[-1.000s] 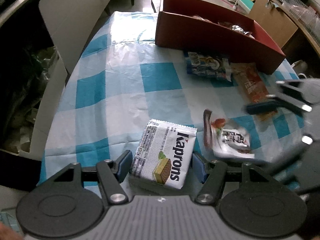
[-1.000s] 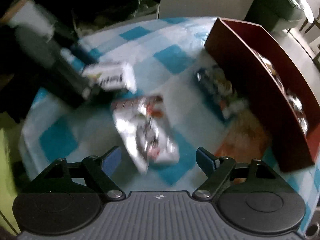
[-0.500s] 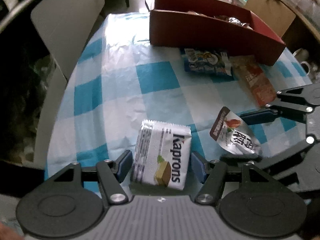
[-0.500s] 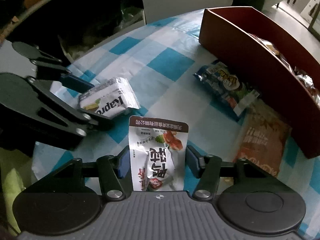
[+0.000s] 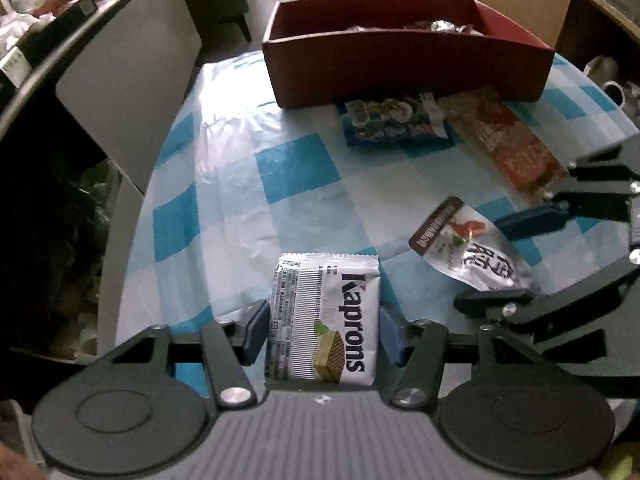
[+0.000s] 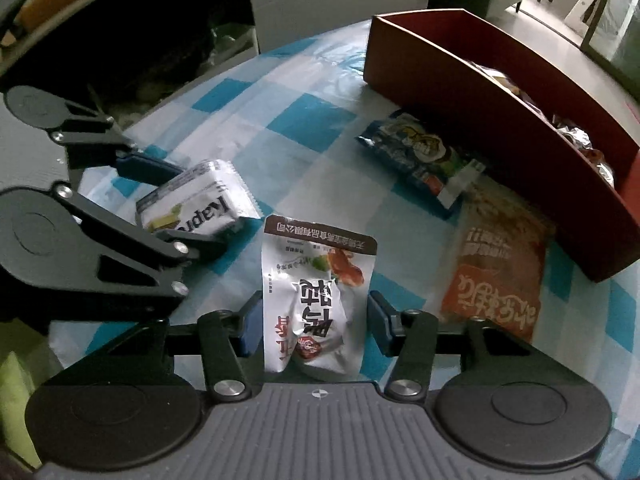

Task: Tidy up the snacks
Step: 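Lift both held packets and carry them over the red box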

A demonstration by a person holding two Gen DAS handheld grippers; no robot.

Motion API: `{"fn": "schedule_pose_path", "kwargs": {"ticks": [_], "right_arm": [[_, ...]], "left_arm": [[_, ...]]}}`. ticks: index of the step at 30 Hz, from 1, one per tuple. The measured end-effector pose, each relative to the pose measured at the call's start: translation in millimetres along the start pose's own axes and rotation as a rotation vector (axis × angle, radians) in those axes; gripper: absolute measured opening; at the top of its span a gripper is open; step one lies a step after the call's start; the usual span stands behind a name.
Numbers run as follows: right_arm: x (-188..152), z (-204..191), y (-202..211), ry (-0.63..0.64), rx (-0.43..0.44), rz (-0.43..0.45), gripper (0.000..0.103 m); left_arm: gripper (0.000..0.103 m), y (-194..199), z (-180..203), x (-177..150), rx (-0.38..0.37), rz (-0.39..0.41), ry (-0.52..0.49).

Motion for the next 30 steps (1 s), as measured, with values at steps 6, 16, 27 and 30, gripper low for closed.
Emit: {"fn": "schedule_pose_path", "kwargs": {"ticks": [6,16,27,30], "right_arm": [[4,10,15,-0.095,-0.012,0.050,0.059],[19,33,32,-0.179,-0.054,0.129,0.059],[28,50,37,-0.211,-0.066,0.166,0.059],[31,55,41,-0.225,-0.076,0.185,0.060]], "left_arm": [[0.052,7,-5,8,0.004,0.035,0.044],[0.052,13,3,33,0.008,0.106,0.059],[0.052,9,5,52,0.027,0.141,0.095],[0.052,10,7,61,0.027,0.158,0.107]]}}
Point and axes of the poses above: each gripper's, at about its wrist camera, not at the fingertips, and y roughly against the way its jaws point, z to its right, x to its top, the point moved 8 cm from there along -y, roughly the way its jaws point, and after that the axes turned 14 degrees about z, right-handed, at the moved point
